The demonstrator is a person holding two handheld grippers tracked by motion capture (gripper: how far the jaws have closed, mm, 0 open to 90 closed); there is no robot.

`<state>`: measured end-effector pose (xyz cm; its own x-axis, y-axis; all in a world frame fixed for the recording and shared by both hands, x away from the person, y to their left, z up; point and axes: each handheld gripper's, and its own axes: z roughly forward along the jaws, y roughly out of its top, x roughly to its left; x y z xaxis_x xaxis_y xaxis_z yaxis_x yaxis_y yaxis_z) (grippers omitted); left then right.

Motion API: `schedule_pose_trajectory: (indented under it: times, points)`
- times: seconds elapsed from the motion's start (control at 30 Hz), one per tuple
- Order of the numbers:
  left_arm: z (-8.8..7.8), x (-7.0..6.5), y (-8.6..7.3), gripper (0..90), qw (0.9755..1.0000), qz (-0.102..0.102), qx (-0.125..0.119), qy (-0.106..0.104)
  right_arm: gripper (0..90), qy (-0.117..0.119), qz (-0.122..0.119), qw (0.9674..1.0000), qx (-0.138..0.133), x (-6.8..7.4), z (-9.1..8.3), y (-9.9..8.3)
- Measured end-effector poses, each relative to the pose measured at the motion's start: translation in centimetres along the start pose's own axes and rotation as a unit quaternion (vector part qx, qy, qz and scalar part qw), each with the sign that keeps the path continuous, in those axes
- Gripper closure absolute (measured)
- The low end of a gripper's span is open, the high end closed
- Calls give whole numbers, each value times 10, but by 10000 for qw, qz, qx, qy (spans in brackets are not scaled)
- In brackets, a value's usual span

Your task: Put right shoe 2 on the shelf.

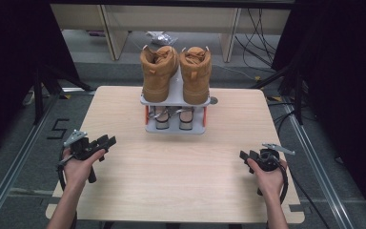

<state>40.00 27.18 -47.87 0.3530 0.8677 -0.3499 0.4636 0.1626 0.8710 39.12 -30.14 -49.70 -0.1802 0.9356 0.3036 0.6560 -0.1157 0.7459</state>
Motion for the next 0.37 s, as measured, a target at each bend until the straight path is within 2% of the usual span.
schedule_pose_trajectory:
  times: [0.07, 0.1, 0.13, 0.17, 0.2, 0.23, 0.27, 0.3, 0.33, 0.37]
  points:
    - [0, 0, 0, 559, 10000, -20, -6, -16, 507, 17, 107, 9999, 33, 2, -2, -1]
    - [0, 0, 0, 559, 10000, -29, -5, -24, 496, 12, -35, 10000, -86, 1, 0, -2]
    - [0, 0, 0, 558, 10000, -39, 9, -17, 482, 7, 89, 9999, -49, 3, -1, -2]
    - [1, -1, 0, 558, 10000, -20, 16, -32, 474, -1, 40, 9999, -141, 3, -1, -2]
    - [1, -1, 0, 557, 10000, -24, 21, -40, 469, -11, 92, 9999, -142, 6, -3, -2]
    - [2, -1, -1, 555, 10000, -18, 28, -53, 462, -83, -23, 9998, -171, 5, -3, -2]
    - [2, -1, -1, 553, 10000, -27, 40, -45, 458, -66, 1, 9998, -213, 8, -3, -3]
    - [3, -1, -1, 551, 10000, -30, 50, -45, 457, -85, -81, 9996, -264, 7, -3, -3]
    - [3, -1, -1, 549, 10000, -34, 54, -41, 454, -170, 0, 9997, -157, 9, -5, -3]
    - [3, -1, -1, 546, 10000, -33, 54, -39, 451, -160, -96, 9995, -238, 7, -2, -4]
